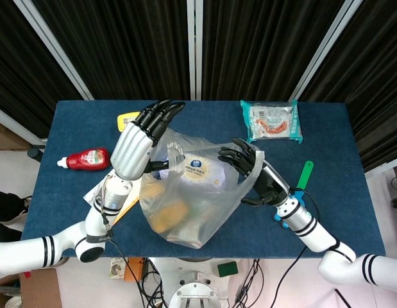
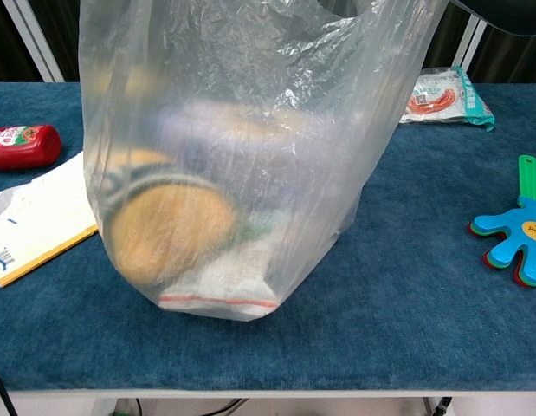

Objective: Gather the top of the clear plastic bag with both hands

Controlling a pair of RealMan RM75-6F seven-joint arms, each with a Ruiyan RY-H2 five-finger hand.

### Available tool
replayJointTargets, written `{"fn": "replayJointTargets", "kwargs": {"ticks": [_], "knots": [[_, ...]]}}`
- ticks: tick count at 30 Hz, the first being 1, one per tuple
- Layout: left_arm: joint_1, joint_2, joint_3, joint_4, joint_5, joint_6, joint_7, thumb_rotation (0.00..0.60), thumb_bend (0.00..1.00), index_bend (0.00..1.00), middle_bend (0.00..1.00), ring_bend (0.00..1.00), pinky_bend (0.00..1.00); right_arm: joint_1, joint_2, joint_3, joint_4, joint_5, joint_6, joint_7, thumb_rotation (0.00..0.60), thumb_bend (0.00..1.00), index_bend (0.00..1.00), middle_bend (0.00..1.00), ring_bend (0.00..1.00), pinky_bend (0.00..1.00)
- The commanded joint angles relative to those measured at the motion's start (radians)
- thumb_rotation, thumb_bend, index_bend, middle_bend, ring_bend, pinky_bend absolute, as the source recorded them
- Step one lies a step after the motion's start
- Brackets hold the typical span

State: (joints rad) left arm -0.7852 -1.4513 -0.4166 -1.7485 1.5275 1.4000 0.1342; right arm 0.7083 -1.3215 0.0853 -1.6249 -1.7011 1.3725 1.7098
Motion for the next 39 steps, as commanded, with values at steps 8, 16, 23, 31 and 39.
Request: {"fn": "replayJointTargets", "kwargs": {"ticks": [8,16,23,31,39], "knots": [[-0.033,-0.007,-0.049,0.013,-0.027,0.014,0.025,0.6,0.0,0.06,0.14,0.1,0.23,0.018,0.001,0.007,-0.005,0.003,-0.02,0.002,0.6,0.03,0.0,0.15,0.02,0.09],[-0.048,0.021,-0.084,-0.024,-0.058,0.011,0.054,0.6,0.0,0.07,0.15,0.1,0.23,0.033,-0.008,0.003,-0.009,-0.007,-0.033,-0.005,0.6,0.03,0.0,0.15,0.02,0.09],[-0.051,0.039,-0.09,-0.061,-0.093,0.001,0.074,0.6,0.0,0.07,0.15,0.1,0.23,0.054,-0.019,0.002,-0.017,-0.02,-0.048,-0.017,0.6,0.03,0.0,0.15,0.02,0.09],[-0.057,0.054,-0.1,-0.102,-0.13,-0.006,0.088,0.6,0.0,0.07,0.15,0.1,0.23,0.099,-0.026,0.031,-0.042,0.012,-0.109,-0.073,0.6,0.03,0.01,0.15,0.02,0.09],[-0.059,0.07,-0.1,-0.122,-0.152,-0.009,0.1,0.6,0.0,0.07,0.15,0.1,0.23,0.131,-0.04,0.049,-0.061,0.029,-0.153,-0.146,0.6,0.04,0.03,0.15,0.02,0.09]]}}
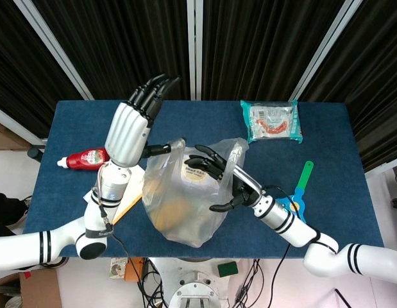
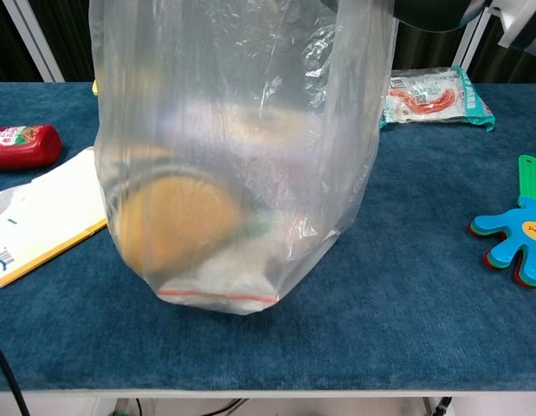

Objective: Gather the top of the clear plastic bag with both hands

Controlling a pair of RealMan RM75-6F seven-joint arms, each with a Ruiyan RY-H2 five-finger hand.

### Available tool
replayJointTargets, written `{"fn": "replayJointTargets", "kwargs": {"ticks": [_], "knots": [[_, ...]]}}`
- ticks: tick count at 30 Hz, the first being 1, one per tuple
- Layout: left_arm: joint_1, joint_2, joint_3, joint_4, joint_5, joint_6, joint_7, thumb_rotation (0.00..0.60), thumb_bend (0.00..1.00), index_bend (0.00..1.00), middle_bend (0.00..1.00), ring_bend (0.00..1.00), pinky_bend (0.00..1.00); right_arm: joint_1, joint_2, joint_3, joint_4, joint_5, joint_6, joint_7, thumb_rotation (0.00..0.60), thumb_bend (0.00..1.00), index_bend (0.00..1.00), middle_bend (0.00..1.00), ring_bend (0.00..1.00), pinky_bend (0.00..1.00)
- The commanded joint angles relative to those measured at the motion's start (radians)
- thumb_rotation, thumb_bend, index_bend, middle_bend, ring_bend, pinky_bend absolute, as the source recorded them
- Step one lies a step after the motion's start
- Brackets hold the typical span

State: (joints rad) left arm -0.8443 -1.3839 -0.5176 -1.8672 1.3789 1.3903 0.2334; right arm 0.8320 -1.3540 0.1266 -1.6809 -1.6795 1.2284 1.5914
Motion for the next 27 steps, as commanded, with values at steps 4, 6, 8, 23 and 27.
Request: {"fn": "replayJointTargets", "kwargs": {"ticks": [4,6,8,23,27], "knots": [[0.0,0.008,0.004,-0.008,-0.008,0.001,0.003,0.6,0.0,0.07,0.15,0.1,0.23,0.02,-0.014,0.018,-0.009,0.027,-0.03,-0.066,0.6,0.04,0.05,0.15,0.02,0.09],[0.0,0.01,0.004,-0.01,-0.013,0.0,0.001,0.6,0.0,0.07,0.15,0.1,0.23,0.031,-0.016,0.023,-0.009,0.037,-0.051,-0.078,0.6,0.04,0.06,0.15,0.02,0.08],[-0.001,0.012,0.004,-0.009,-0.017,-0.002,0.001,0.6,0.0,0.07,0.15,0.1,0.23,0.041,-0.019,0.027,-0.009,0.045,-0.069,-0.09,0.6,0.05,0.07,0.15,0.02,0.08],[-0.019,0.018,0.01,-0.023,-0.041,-0.017,0.023,0.6,0.0,0.07,0.15,0.1,0.23,0.096,-0.02,0.077,-0.034,0.104,-0.163,-0.154,0.6,0.07,0.17,0.14,0.02,0.07],[-0.026,0.015,0.014,-0.025,-0.043,-0.02,0.036,0.6,0.0,0.07,0.15,0.1,0.23,0.104,-0.016,0.09,-0.052,0.102,-0.165,-0.18,0.6,0.07,0.17,0.15,0.02,0.07]]}}
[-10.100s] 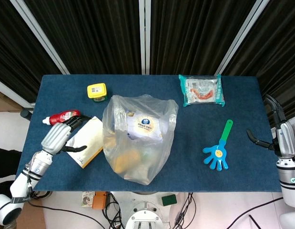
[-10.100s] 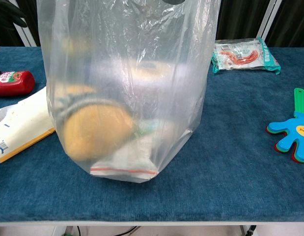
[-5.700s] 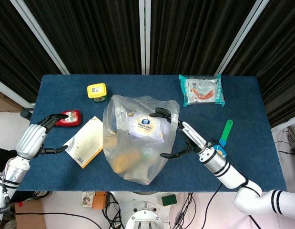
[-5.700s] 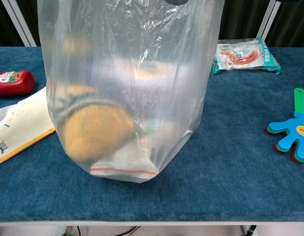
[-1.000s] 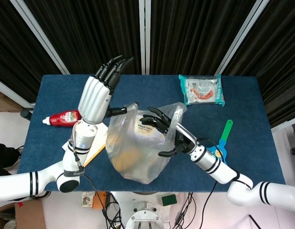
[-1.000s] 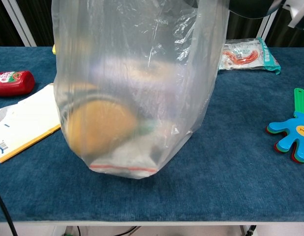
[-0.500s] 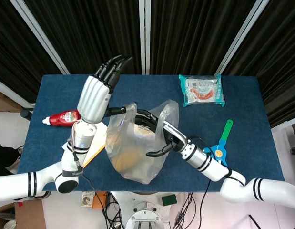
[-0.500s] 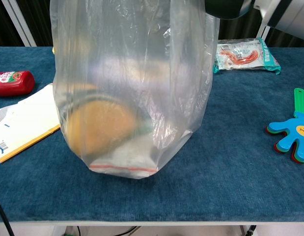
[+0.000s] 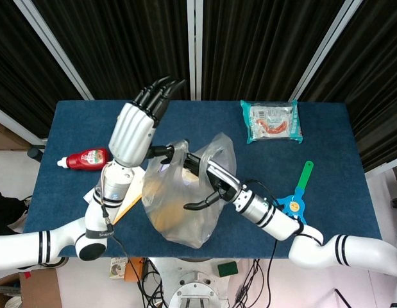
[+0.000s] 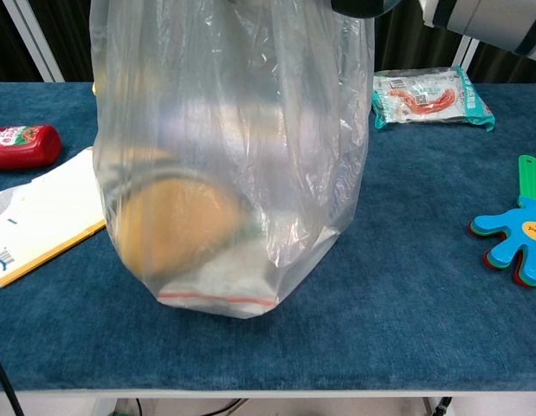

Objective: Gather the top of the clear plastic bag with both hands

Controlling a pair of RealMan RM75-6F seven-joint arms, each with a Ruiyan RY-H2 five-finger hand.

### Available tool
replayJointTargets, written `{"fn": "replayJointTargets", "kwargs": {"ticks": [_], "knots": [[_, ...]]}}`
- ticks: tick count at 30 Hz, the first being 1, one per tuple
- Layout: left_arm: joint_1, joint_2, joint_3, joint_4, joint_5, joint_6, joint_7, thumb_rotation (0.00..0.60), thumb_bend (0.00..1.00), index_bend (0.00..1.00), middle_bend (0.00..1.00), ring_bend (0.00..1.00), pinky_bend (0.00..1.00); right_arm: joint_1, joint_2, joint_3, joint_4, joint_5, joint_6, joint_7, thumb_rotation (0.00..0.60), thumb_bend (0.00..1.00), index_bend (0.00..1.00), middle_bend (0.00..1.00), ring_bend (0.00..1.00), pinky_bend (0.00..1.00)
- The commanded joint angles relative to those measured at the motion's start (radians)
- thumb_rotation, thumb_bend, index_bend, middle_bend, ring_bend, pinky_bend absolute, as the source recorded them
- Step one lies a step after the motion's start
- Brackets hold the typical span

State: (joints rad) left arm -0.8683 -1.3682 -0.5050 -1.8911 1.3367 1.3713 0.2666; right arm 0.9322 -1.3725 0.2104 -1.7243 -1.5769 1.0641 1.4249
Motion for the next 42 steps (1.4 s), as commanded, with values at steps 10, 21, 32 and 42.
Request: {"fn": "replayJointTargets", "kwargs": {"ticks": [10,21,32,42], "knots": [[-0.019,-0.007,0.007,-0.026,-0.014,-0.011,0.036,0.6,0.0,0.07,0.15,0.1,0.23,0.023,0.009,0.041,-0.034,0.041,-0.034,-0.078,0.6,0.07,0.17,0.14,0.02,0.07],[-0.06,0.001,-0.013,-0.061,-0.087,-0.056,0.108,0.6,0.0,0.07,0.16,0.1,0.23,0.044,-0.008,0.06,-0.034,0.065,-0.074,-0.096,0.6,0.07,0.17,0.14,0.02,0.07],[-0.114,0.08,-0.088,-0.105,-0.32,-0.148,0.182,0.6,0.0,0.07,0.16,0.1,0.23,0.045,-0.002,0.058,-0.053,0.037,-0.07,-0.085,0.6,0.07,0.17,0.15,0.02,0.07],[-0.181,0.302,-0.142,-0.181,-0.807,-0.343,0.256,0.6,0.0,0.07,0.16,0.1,0.23,0.044,0.024,0.06,-0.066,0.011,-0.054,-0.052,0.6,0.07,0.17,0.16,0.02,0.08]]}}
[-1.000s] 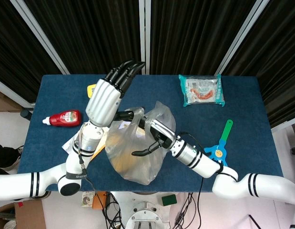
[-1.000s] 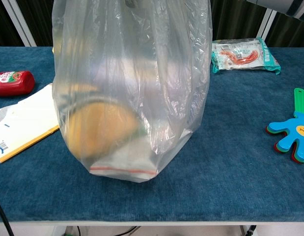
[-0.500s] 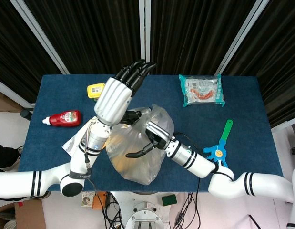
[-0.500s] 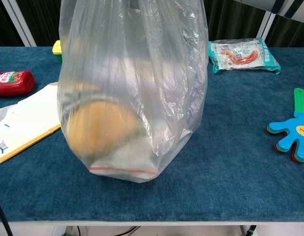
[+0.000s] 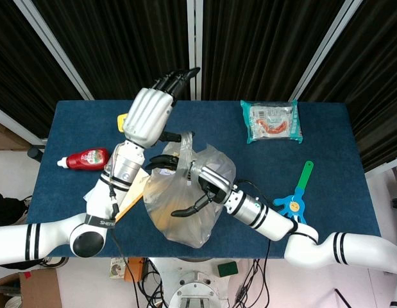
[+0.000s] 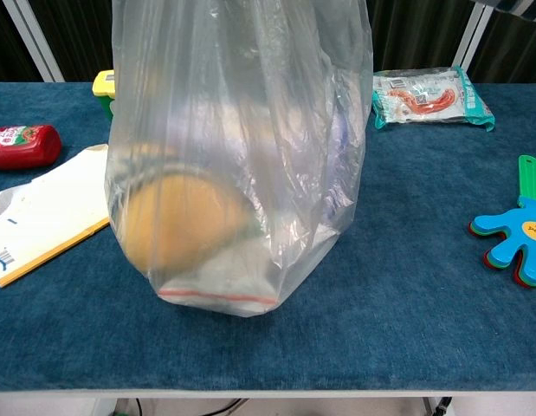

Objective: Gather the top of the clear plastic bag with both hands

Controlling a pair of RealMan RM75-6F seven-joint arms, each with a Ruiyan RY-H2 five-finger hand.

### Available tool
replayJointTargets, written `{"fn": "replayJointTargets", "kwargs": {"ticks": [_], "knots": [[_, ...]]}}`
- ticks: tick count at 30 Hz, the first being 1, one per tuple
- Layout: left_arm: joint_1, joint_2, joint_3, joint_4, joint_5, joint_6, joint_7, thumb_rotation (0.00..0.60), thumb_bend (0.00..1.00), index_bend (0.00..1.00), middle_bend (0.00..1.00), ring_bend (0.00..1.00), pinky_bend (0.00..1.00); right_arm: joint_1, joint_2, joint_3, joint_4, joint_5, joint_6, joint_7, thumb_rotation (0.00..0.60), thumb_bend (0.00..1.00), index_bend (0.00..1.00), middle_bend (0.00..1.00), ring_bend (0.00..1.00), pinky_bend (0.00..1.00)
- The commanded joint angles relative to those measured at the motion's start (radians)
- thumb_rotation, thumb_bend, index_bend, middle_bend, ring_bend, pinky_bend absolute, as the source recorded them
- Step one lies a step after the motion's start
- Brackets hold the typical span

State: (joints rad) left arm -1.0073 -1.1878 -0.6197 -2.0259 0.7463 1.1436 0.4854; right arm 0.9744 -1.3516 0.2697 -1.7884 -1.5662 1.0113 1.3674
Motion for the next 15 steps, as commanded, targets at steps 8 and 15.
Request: {"fn": "replayJointTargets", "kwargs": {"ticks": [8,15], "knots": [[-0.126,0.281,0.012,-0.031,-0.491,-0.307,0.024,0.6,0.0,0.07,0.16,0.1,0.22,0.001,0.008,-0.006,-0.01,-0.015,0.011,0.038,0.6,0.07,0.17,0.17,0.02,0.08],[-0.145,0.345,0.074,0.006,-0.534,-0.462,-0.054,0.6,0.0,0.07,0.16,0.1,0.22,-0.009,0.023,-0.015,-0.02,-0.041,0.044,0.063,0.6,0.07,0.17,0.17,0.02,0.09]]}}
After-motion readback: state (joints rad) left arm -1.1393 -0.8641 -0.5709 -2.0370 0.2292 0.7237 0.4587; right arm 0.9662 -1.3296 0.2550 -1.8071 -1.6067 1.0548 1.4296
